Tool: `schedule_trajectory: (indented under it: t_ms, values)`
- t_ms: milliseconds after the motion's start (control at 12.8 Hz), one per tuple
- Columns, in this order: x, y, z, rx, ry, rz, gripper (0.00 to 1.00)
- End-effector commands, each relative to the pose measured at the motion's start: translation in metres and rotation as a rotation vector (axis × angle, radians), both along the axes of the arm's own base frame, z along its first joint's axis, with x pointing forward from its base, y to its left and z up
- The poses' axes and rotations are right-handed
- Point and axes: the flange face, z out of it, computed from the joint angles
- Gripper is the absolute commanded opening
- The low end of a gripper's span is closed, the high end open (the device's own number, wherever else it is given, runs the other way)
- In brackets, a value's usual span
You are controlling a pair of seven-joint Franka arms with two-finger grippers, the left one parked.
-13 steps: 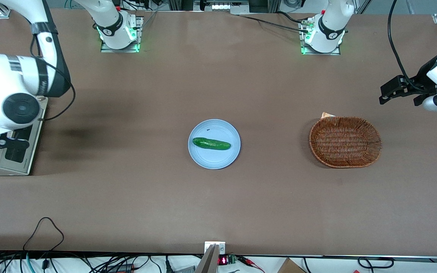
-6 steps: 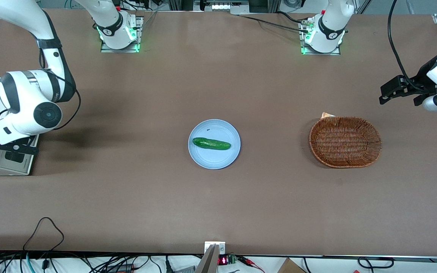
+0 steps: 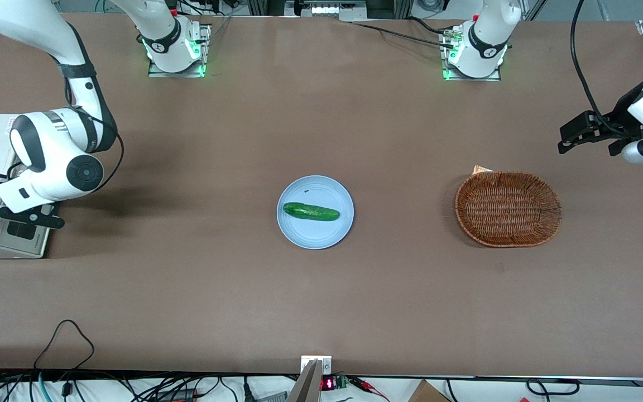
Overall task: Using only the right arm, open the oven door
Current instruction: 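Move the right gripper down to the toaster oven's door handle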
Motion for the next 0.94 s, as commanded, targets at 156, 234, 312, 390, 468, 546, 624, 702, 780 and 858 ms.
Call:
schedule_trajectory:
  t_ms: [156, 234, 312, 390, 468, 546, 624, 702, 780, 858]
  values:
    - [-0.005, -0.011, 0.001, -0.008, -0.023, -0.008, 0.02]
    - [-0.006, -0.01, -0.001, -0.007, -0.02, -0.007, 0.02]
    - [-0.007, -0.01, -0.002, -0.006, -0.02, -0.008, 0.02]
    - [-0.007, -0.01, -0.003, -0.003, -0.022, -0.006, 0.02]
    - [-0.009, -0.01, -0.006, 0.003, -0.017, -0.002, 0.02]
    - [-0.01, -0.014, -0.008, 0.01, -0.019, -0.004, 0.02]
    - [-0.011, -0.018, -0.008, 0.014, -0.02, -0.008, 0.02]
    - [-0.01, -0.019, -0.009, 0.021, -0.024, -0.003, 0.02]
    - [-0.011, -0.018, -0.01, 0.026, -0.024, 0.0, 0.02]
    - [-0.01, -0.013, -0.01, 0.037, -0.028, 0.005, 0.03]
